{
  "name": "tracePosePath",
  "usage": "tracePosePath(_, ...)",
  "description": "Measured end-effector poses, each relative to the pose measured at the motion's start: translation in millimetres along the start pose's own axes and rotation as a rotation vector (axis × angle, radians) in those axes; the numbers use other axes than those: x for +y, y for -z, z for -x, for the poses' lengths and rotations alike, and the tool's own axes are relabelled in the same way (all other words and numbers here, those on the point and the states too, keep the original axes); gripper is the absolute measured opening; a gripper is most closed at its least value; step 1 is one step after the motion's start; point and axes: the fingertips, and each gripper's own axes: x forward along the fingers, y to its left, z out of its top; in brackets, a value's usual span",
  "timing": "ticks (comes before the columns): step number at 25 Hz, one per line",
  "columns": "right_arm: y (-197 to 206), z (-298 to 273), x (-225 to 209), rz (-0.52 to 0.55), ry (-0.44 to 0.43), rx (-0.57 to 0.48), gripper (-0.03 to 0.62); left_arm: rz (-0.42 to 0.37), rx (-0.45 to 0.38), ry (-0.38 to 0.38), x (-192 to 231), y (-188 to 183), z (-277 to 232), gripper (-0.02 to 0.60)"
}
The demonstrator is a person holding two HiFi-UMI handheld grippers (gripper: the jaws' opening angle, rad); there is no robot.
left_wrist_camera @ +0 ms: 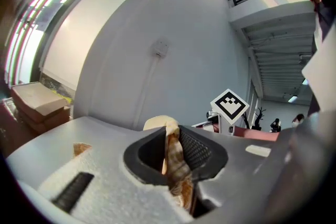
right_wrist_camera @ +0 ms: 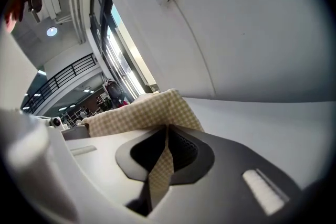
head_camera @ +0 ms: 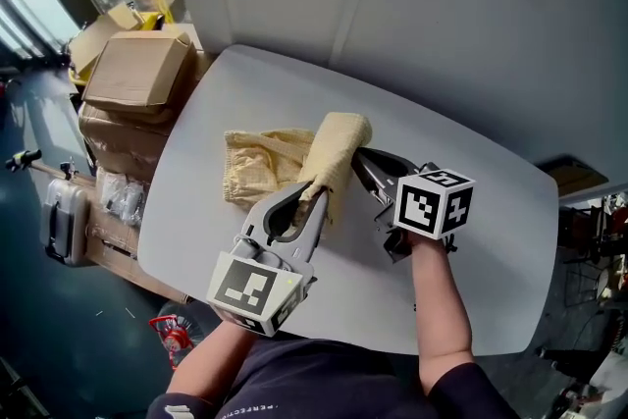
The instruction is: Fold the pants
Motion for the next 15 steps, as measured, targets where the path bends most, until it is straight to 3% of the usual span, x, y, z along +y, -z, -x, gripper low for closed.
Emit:
tracePosePath(4, -9, -45, 38, 0.052, -0.038, 0.009, 0.018, 0.022, 0.027, -0.122, 58, 2, 34, 0.057)
tracePosePath(8, -9, -88, 69, 0.029, -0.102, 0.023, 0.02, 0.032, 0.07, -0.252, 113, 12, 65, 0.061)
tracePosePath(15, 21, -139, 101, 0.047, -0.156, 0.152, 0.046, 0.067, 0.235, -0.332, 165, 69, 95, 0.081)
